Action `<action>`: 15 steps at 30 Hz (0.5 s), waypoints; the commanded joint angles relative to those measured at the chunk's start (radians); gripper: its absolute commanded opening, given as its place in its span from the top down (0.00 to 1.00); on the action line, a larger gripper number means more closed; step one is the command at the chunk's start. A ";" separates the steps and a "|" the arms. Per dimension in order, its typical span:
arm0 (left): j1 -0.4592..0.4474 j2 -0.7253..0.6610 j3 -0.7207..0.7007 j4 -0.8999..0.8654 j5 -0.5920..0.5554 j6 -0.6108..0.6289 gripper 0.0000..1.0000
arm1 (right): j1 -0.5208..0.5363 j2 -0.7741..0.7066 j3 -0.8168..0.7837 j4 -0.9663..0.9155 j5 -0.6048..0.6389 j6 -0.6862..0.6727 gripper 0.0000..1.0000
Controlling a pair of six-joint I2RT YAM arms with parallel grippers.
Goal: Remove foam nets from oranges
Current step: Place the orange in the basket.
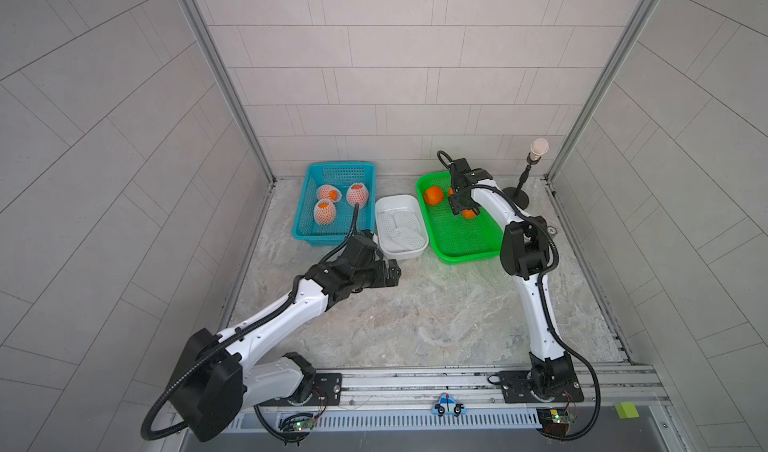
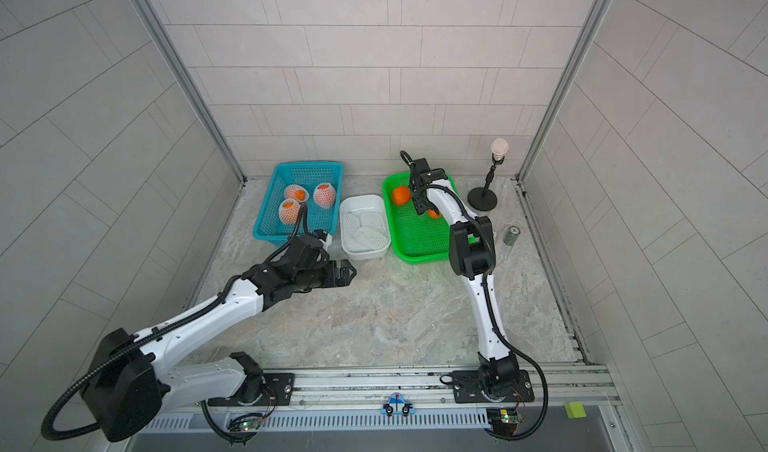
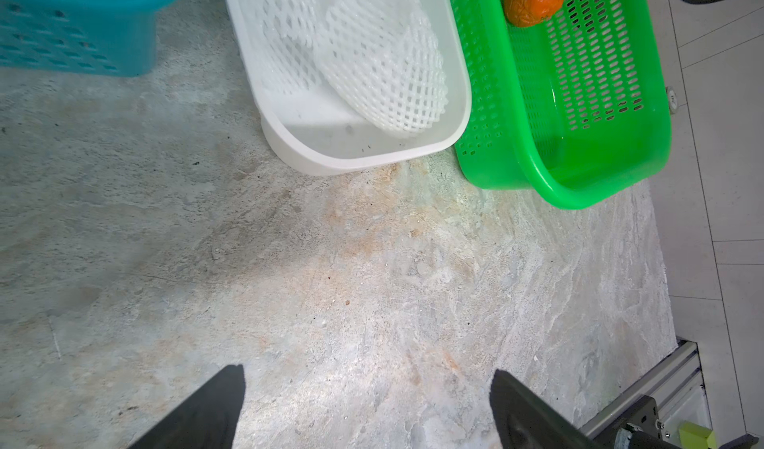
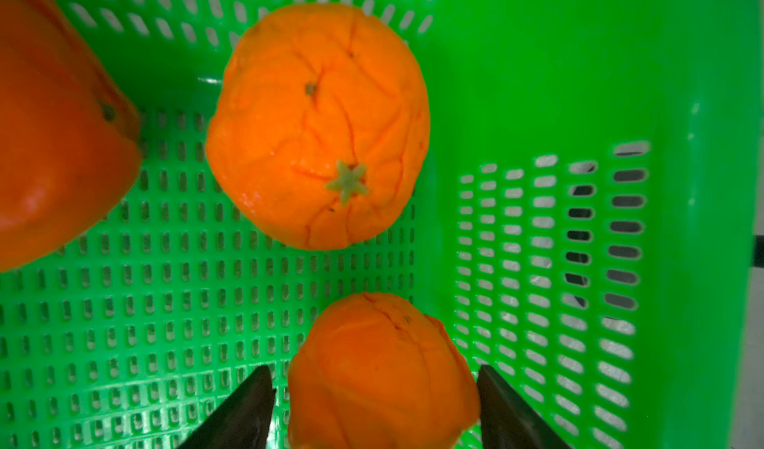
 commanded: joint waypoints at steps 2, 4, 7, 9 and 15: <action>0.009 -0.019 -0.011 0.007 -0.015 0.011 0.00 | 0.006 -0.036 0.023 -0.046 0.022 -0.004 0.20; 0.009 -0.022 -0.012 0.009 -0.017 0.012 0.00 | 0.012 -0.061 0.025 -0.054 0.027 -0.005 0.20; 0.009 -0.031 -0.017 0.008 -0.021 0.014 0.00 | 0.020 -0.105 0.024 -0.067 0.035 0.000 0.19; 0.009 -0.035 -0.016 -0.002 -0.027 0.019 0.00 | 0.026 -0.140 0.016 -0.078 0.040 0.007 0.19; 0.010 -0.056 -0.004 -0.032 -0.026 0.020 0.00 | 0.064 -0.311 -0.169 -0.023 0.010 0.055 0.17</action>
